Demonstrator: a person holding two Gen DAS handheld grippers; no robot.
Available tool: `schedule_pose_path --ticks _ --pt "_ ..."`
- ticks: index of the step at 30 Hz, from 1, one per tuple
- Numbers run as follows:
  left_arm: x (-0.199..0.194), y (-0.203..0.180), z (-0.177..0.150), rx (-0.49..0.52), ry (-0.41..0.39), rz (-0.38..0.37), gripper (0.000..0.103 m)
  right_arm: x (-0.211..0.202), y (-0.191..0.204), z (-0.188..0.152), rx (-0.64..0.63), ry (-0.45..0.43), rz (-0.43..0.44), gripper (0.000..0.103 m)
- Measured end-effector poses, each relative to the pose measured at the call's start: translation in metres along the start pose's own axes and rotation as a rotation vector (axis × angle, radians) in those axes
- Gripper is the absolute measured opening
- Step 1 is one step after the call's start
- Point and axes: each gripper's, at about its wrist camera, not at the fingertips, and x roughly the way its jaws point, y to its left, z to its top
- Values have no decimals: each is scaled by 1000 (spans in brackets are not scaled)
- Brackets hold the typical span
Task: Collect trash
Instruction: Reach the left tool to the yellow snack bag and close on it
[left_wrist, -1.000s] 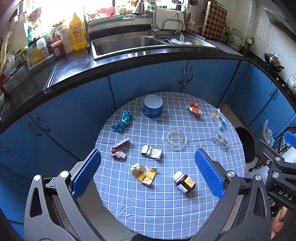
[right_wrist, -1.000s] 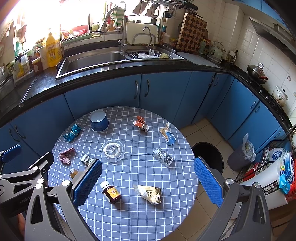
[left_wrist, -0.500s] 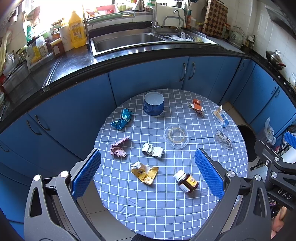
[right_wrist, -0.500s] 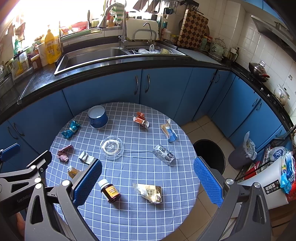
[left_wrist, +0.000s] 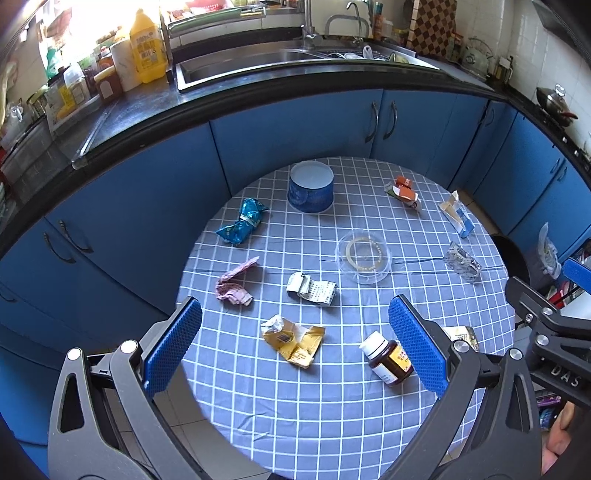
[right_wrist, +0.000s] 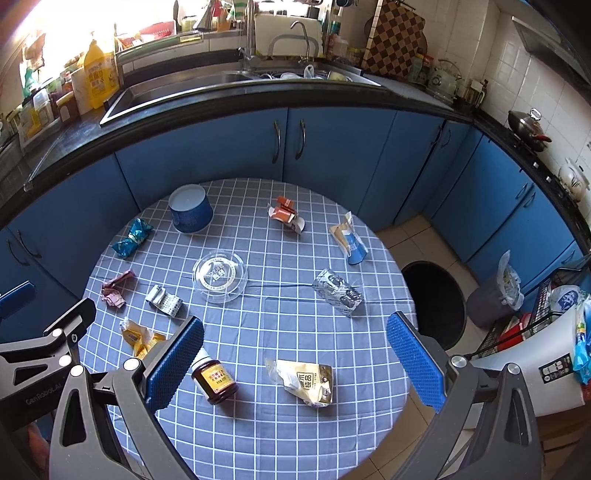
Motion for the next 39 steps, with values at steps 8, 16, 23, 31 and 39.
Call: schedule_pose_path --ticks 8,16,23,31,39 --pt "39 -5 -23 6 -10 -6 89 49 -2 -22 -7 57 15 96" --pt "82 -8 -48 12 80 8 82 81 6 -46 -48 110 57 96" --pt "98 -14 -64 33 105 -1 83 109 -8 -58 -7 152 67 96" --pt "116 -18 -80 53 126 7 87 130 -14 -69 -5 192 86 96" --pt "138 -11 -71 75 104 33 87 144 -13 -75 16 213 73 94"
